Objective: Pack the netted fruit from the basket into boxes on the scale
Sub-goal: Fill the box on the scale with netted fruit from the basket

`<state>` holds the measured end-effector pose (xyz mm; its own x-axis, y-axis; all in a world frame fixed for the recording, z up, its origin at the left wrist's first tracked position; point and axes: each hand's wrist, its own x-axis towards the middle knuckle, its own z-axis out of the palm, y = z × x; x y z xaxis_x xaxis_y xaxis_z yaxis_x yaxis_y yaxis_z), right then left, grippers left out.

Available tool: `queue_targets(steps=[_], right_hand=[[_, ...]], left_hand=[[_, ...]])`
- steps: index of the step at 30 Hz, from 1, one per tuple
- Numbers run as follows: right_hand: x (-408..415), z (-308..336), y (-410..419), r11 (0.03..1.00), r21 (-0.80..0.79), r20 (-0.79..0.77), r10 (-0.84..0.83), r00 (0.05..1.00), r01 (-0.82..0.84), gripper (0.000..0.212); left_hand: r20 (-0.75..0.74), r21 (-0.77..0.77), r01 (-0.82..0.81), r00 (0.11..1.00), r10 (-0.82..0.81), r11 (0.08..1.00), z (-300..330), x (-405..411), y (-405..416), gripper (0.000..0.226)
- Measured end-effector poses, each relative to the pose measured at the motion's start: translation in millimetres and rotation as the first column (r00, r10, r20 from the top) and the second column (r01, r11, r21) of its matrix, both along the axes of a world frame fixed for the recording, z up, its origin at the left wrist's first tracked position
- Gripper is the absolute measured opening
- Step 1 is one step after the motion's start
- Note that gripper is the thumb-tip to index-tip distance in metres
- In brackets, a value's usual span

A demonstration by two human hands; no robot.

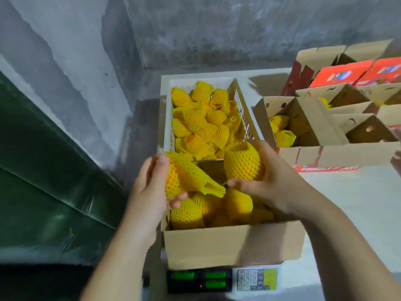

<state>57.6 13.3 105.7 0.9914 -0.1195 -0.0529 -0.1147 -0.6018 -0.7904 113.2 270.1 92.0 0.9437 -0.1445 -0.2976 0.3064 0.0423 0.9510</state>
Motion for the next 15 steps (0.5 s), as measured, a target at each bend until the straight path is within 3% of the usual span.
queue_targets(steps=[2, 3, 5, 7, 10, 15], right_hand=[[-22.3, 0.1, 23.3, 0.992, -0.085, 0.035, -0.090, 0.995, 0.093, 0.093], [-30.2, 3.2, 39.8, 0.987, -0.043, 0.146, -0.145, 0.979, 0.153, 0.080], [-42.9, 12.7, 76.7, 0.968, 0.165, 0.392, -0.239, 0.888, 0.188, 0.036], [-54.3, 20.3, 112.3, 0.981, 0.145, 0.511, -0.186, 0.839, 0.129, 0.013], [-69.1, 19.0, 146.8, 0.996, 0.026, 0.454, -0.090, 0.886, 0.088, 0.013], [-82.7, 18.8, 154.9, 0.990, 0.037, 0.444, -0.136, 0.886, 0.134, 0.022]], left_hand=[[0.039, 0.020, 0.016, 0.999, -0.017, 1.000, -3.4, -15.9, 10.1, 0.039], [0.089, 0.037, 0.017, 0.996, -0.020, 0.999, -4.3, -23.4, 11.7, 0.035], [0.201, 0.048, 0.000, 0.979, -0.010, 0.999, -3.6, -37.0, 10.7, 0.036], [0.286, 0.056, 0.001, 0.958, -0.017, 0.998, -2.2, -49.1, 8.3, 0.047], [0.294, -0.035, 0.044, 0.955, -0.032, 0.998, 5.4, -65.2, 8.7, 0.040], [0.173, -0.226, 0.122, 0.981, -0.084, 0.966, 10.4, -78.6, 33.1, 0.030]])
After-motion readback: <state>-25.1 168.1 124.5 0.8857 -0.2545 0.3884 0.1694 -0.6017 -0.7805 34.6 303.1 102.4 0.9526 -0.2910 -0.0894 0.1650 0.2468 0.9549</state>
